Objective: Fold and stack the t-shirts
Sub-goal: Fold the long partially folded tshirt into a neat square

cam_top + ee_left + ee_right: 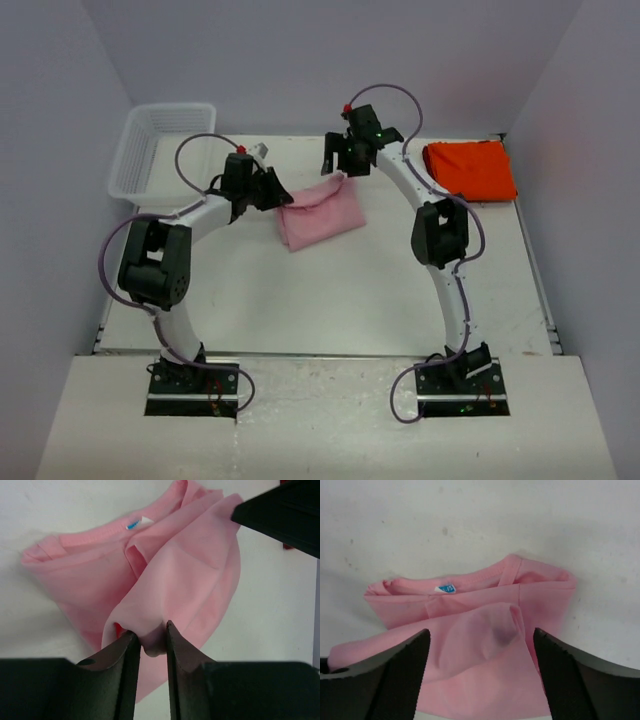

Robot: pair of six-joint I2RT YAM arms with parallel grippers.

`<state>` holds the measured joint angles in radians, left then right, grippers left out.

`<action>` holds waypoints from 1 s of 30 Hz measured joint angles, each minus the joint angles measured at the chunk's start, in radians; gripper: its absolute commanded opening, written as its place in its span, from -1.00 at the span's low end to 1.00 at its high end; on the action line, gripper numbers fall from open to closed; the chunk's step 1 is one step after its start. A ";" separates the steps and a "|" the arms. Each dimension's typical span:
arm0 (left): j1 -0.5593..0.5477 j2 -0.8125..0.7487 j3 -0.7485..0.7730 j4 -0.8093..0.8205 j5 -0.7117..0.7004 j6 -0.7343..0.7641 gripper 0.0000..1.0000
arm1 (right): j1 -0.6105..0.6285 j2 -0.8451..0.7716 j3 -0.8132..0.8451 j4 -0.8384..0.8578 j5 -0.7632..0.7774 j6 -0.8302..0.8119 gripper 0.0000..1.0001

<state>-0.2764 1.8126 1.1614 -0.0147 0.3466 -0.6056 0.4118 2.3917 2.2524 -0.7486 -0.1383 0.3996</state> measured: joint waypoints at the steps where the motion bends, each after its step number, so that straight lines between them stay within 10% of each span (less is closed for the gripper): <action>1: 0.020 0.025 0.027 0.012 0.003 0.006 -0.39 | -0.011 0.049 0.099 -0.006 -0.021 -0.024 0.81; 5: 0.085 0.101 0.117 0.046 0.006 0.057 0.24 | -0.047 0.041 0.165 0.015 -0.063 -0.065 0.98; 7: 0.096 0.111 0.158 0.045 0.002 0.094 0.99 | -0.061 -0.050 0.042 0.049 -0.063 -0.083 0.98; 11: 0.092 0.051 0.166 0.082 -0.009 0.131 1.00 | -0.065 -0.210 -0.124 0.053 -0.058 -0.098 0.77; 12: 0.090 0.029 0.166 0.082 -0.008 0.131 0.94 | -0.062 -0.235 -0.141 0.055 -0.061 -0.104 -0.43; 13: 0.088 0.008 0.169 0.083 0.000 0.127 0.73 | -0.056 -0.259 -0.156 0.053 -0.063 -0.112 -0.99; 16: 0.077 -0.008 0.199 0.101 0.060 0.100 -0.93 | -0.042 -0.307 -0.208 0.059 -0.071 -0.097 -1.00; 30: -0.072 0.327 0.212 0.253 0.359 -0.049 -1.00 | -0.042 -0.094 -0.289 0.084 -0.492 0.128 -1.00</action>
<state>-0.3481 2.1391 1.3735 0.2382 0.7055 -0.6544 0.3698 2.2978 1.9633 -0.6651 -0.6304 0.5274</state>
